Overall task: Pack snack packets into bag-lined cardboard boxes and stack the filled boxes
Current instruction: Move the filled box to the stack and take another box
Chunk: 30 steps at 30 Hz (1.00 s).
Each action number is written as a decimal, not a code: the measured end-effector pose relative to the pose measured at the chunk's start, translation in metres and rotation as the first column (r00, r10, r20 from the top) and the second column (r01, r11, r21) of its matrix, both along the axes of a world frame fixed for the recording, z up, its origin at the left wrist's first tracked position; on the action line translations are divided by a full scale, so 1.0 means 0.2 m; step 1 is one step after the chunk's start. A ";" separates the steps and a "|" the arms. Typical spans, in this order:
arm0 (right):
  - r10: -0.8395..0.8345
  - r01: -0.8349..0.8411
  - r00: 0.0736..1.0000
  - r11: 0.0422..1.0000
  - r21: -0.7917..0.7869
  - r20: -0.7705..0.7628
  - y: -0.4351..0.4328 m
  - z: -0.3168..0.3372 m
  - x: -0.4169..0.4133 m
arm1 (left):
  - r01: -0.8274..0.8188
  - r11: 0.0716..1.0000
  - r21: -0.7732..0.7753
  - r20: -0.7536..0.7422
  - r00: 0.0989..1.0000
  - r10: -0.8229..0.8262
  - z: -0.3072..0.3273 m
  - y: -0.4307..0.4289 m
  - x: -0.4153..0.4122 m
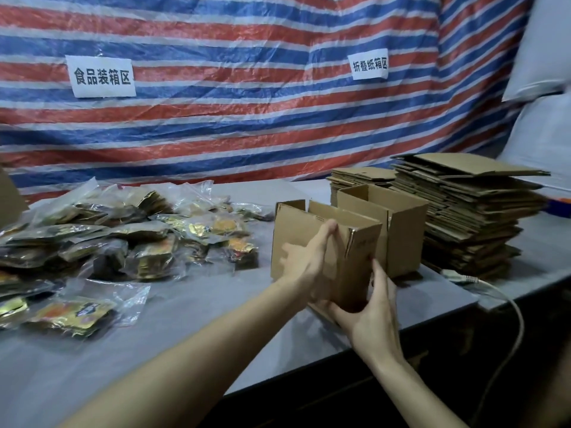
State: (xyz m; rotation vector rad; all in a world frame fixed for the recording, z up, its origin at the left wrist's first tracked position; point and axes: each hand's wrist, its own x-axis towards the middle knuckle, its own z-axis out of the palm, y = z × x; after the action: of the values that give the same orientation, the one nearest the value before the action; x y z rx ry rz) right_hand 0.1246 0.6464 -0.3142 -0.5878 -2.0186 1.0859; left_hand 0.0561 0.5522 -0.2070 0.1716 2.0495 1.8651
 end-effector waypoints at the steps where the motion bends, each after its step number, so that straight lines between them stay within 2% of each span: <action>1: 0.009 -0.009 1.000 1.000 0.012 0.008 0.03 -0.01 0.00 | -0.001 1.000 0.022 0.002 1.000 0.000 0.00 0.03 -0.02; 5: -0.007 0.014 0.997 0.995 0.095 -0.080 0.16 -0.02 0.02 | 0.035 0.999 0.019 0.026 0.999 -0.035 0.00 0.12 -0.09; 8: -0.063 0.074 0.987 0.995 0.071 -0.146 0.23 -0.03 0.02 | 0.032 0.999 -0.018 0.038 0.999 -0.031 0.00 0.19 -0.16; 10: -0.098 0.101 0.993 0.994 0.036 -0.068 0.24 -0.07 0.02 | 0.034 0.999 -0.010 0.055 0.998 -0.034 0.01 0.24 -0.20; 13: -0.139 0.112 0.985 0.964 0.242 0.098 0.19 -0.16 0.03 | 0.054 0.998 -0.013 0.063 0.997 -0.053 0.01 0.29 -0.25; 15: -0.158 0.116 0.980 0.948 0.297 0.124 0.16 -0.19 0.03 | 0.085 0.996 -0.024 0.033 0.996 -0.084 0.01 0.30 -0.27; 25: -0.173 0.098 0.968 0.929 0.358 0.183 0.17 -0.19 0.03 | 0.203 0.975 0.090 -0.018 0.979 -0.202 0.03 0.35 -0.35; 30: -0.176 0.085 0.962 0.920 0.383 0.210 0.17 -0.18 0.04 | 0.229 0.962 0.149 0.021 0.972 -0.235 -0.01 0.34 -0.37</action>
State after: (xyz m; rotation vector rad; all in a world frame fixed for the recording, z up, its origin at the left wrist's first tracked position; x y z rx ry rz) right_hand 0.1324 0.6802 -0.3494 -0.6665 -2.2818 0.5483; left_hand -0.0181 0.6198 -0.2099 0.3934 1.7812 1.8550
